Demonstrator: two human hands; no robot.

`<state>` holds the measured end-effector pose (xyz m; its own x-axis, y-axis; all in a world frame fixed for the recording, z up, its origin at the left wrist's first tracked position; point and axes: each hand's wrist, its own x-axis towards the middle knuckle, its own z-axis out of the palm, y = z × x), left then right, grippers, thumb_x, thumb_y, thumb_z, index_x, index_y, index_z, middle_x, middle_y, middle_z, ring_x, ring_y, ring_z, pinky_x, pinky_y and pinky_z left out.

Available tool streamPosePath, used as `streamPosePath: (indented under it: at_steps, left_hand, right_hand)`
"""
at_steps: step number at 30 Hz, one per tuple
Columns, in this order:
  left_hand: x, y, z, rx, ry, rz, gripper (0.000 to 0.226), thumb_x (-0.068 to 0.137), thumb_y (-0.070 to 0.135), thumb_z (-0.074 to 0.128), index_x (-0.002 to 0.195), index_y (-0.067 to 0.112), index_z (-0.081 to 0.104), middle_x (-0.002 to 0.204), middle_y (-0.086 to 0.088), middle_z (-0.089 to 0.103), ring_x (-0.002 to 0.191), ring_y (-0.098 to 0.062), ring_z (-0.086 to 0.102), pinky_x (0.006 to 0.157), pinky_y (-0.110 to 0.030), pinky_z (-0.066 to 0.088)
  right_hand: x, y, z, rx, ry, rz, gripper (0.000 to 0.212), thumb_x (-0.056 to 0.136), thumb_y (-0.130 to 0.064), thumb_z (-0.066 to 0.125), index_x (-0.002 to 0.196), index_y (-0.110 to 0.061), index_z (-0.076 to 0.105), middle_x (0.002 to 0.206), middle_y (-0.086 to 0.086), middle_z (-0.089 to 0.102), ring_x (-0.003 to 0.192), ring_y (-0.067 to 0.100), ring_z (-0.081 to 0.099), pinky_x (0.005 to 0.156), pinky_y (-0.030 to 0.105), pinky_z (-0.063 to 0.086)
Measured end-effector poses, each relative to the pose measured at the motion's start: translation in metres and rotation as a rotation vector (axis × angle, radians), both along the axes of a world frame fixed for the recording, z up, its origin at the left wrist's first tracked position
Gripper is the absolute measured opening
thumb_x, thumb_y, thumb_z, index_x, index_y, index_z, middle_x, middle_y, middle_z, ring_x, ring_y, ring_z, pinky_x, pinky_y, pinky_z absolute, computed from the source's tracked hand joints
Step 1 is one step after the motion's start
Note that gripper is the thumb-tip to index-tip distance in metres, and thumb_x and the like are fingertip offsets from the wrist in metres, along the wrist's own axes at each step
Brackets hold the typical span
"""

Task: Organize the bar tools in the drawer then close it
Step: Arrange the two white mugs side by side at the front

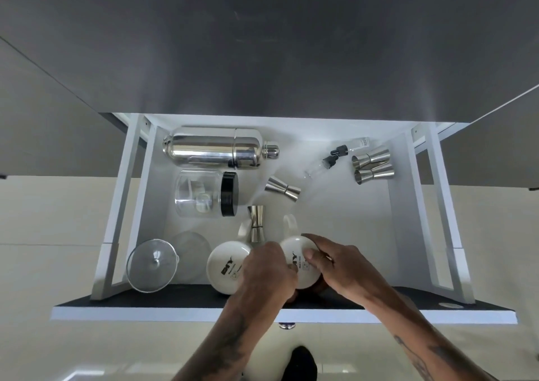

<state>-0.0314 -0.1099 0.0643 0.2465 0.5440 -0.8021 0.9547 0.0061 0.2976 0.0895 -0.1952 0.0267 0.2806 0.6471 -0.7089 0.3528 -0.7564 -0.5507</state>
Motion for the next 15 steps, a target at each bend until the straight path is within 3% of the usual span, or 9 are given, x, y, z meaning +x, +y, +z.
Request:
streamPosePath:
  at_steps: [4, 7, 10, 12, 15]
  left_hand:
    - [0.000, 0.012, 0.006, 0.063, 0.055, -0.169, 0.030, 0.088, 0.023, 0.071, 0.112, 0.008, 0.061, 0.103, -0.011, 0.070, 0.087, -0.025, 0.071, 0.077, -0.039, 0.061]
    - [-0.015, 0.040, 0.023, 0.232, -0.018, -0.308, 0.025, 0.089, 0.034, 0.068, 0.105, 0.015, 0.067, 0.094, -0.006, 0.072, 0.075, -0.022, 0.072, 0.075, -0.038, 0.061]
    - [-0.011, 0.078, 0.022, 0.520, -0.177, -0.465, 0.016, 0.092, 0.025, 0.064, 0.105, 0.022, 0.072, 0.097, -0.002, 0.076, 0.082, -0.021, 0.073, 0.075, -0.029, 0.056]
    - [0.002, 0.099, 0.001, 0.577, -0.257, -0.696, 0.024, 0.092, 0.014, 0.062, 0.112, 0.024, 0.071, 0.107, 0.001, 0.073, 0.097, -0.018, 0.068, 0.079, -0.029, 0.050]
    - [0.014, 0.115, -0.039, 0.463, -0.229, -1.131, 0.036, 0.090, 0.006, 0.062, 0.121, 0.023, 0.066, 0.117, 0.004, 0.066, 0.109, -0.013, 0.056, 0.081, -0.025, 0.044]
  right_hand:
    - [-0.001, 0.000, 0.003, -0.012, 0.024, 0.049, 0.045, 0.097, -0.041, 0.053, 0.141, -0.032, 0.050, 0.136, 0.000, 0.062, 0.110, 0.009, 0.061, 0.072, -0.001, 0.038]
    - [0.015, 0.013, 0.016, -0.057, 0.021, 0.142, 0.047, 0.094, -0.046, 0.055, 0.137, -0.027, 0.055, 0.132, -0.007, 0.063, 0.103, 0.017, 0.070, 0.082, 0.021, 0.052]
    - [0.042, 0.050, 0.007, 0.125, -0.292, 0.084, 0.037, 0.093, -0.038, 0.058, 0.128, -0.027, 0.062, 0.123, -0.002, 0.068, 0.097, 0.021, 0.071, 0.086, 0.030, 0.051]
    - [0.054, 0.081, -0.014, 0.251, -0.438, 0.179, 0.040, 0.089, -0.033, 0.063, 0.128, -0.028, 0.060, 0.122, 0.004, 0.061, 0.105, 0.024, 0.064, 0.089, 0.032, 0.048]
    - [0.051, 0.115, -0.043, 0.293, -0.494, 0.378, 0.051, 0.083, -0.032, 0.071, 0.131, -0.023, 0.055, 0.122, 0.009, 0.057, 0.110, 0.029, 0.057, 0.088, 0.038, 0.050]
